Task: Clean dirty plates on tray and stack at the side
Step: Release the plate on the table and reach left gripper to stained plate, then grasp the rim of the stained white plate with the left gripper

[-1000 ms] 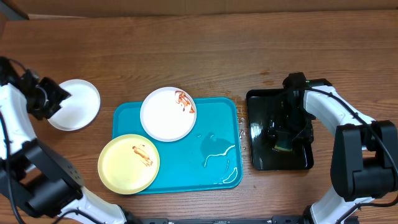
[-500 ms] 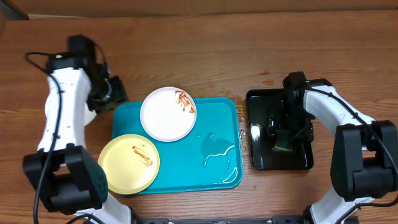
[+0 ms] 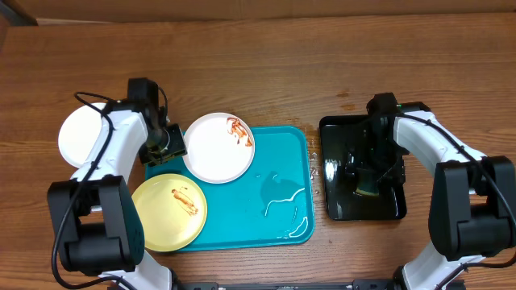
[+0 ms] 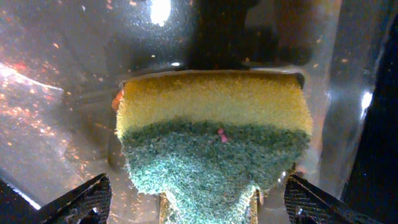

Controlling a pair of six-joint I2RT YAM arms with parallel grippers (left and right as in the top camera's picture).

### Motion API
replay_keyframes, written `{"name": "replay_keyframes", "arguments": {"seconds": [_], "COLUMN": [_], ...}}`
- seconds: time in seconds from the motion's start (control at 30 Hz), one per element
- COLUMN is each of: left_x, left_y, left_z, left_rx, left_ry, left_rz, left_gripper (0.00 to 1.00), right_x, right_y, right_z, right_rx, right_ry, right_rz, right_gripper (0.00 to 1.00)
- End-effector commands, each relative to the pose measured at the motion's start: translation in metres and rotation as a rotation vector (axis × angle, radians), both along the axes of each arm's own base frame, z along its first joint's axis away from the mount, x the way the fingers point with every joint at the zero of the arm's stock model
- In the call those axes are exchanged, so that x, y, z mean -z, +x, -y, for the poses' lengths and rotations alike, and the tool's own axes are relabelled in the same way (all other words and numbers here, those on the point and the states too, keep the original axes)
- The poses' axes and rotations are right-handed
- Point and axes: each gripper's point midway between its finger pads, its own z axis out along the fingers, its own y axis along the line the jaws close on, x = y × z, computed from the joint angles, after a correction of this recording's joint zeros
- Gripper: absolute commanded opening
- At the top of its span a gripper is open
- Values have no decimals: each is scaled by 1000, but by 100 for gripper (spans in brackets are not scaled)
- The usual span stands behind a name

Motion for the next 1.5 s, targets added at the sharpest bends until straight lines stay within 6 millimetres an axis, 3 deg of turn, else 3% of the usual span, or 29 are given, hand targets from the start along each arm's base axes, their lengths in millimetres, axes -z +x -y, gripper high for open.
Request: {"name": "replay_keyframes", "arguments": {"seconds": [0.0,0.17,0.27,0.53,0.73,0.83,1.03,1.27,1.37,1.47], "left_x": [11,13,11,13,15,15,18,30,32,27], "left_y": [-4,-1,-2,-17,-29,-32,-31,-42,-44,-37], "left_z": [15,35,62,106,112,117,111,107,106,102], "left_rx": [39,105,212,417,491,502,327,220,270,368], "left_ry": [-31,-62,-109,-69,32,36,68,67,70,108], "left_rz": [6,29,42,24,-13,-15,-21,-55,-58,-35], "left_gripper": [44,24,24,24,25,35,38,30,19,17], "right_x": [-5,-5,-5,-5,-5,-5,-4,-4,-4,-4], "right_y": [2,2,2,2,3,3,4,4,4,4], "right_z": [-2,-2,-2,-2,-2,-2,-2,-2,-2,-2], "right_rx": [0,0,-1,-1,-1,-1,-1,-1,-1,-1], "right_ry": [8,8,8,8,9,9,9,9,9,9], "right_rz": [20,20,21,22,25,26,29,29,28,28], "right_gripper": [90,90,90,91,91,91,91,92,92,92]}}
